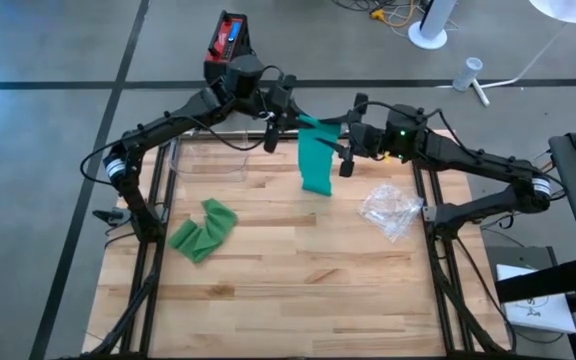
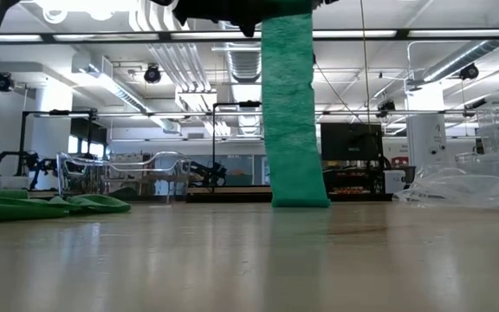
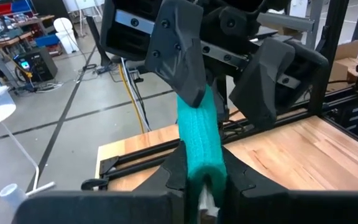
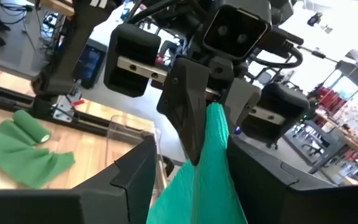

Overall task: Roll bandage
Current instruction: Roll the blue bandage

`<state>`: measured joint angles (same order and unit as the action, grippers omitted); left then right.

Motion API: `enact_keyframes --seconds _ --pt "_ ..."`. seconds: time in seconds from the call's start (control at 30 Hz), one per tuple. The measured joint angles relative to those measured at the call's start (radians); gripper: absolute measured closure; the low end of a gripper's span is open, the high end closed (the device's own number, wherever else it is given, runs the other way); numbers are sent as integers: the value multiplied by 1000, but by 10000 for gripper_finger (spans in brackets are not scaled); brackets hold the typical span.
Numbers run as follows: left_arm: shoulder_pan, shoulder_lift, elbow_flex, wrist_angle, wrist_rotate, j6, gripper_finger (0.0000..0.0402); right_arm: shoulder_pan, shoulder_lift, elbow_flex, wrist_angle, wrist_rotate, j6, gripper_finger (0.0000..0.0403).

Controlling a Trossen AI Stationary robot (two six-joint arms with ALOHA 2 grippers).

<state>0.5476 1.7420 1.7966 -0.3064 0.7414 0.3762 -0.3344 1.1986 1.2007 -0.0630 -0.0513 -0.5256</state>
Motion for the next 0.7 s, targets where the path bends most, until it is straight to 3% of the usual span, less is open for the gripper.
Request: enact_keyframes --seconds 0.2,0.5,0.7 --pt "1 -2 0 8 1 7 377 0 -44 0 -70 54 -6 231" --pt "-15 -6 -6 18 4 42 378 0 -50 0 51 51 9 231" --pt "-23 -6 -8 18 3 87 374 0 -16 0 43 48 93 224"
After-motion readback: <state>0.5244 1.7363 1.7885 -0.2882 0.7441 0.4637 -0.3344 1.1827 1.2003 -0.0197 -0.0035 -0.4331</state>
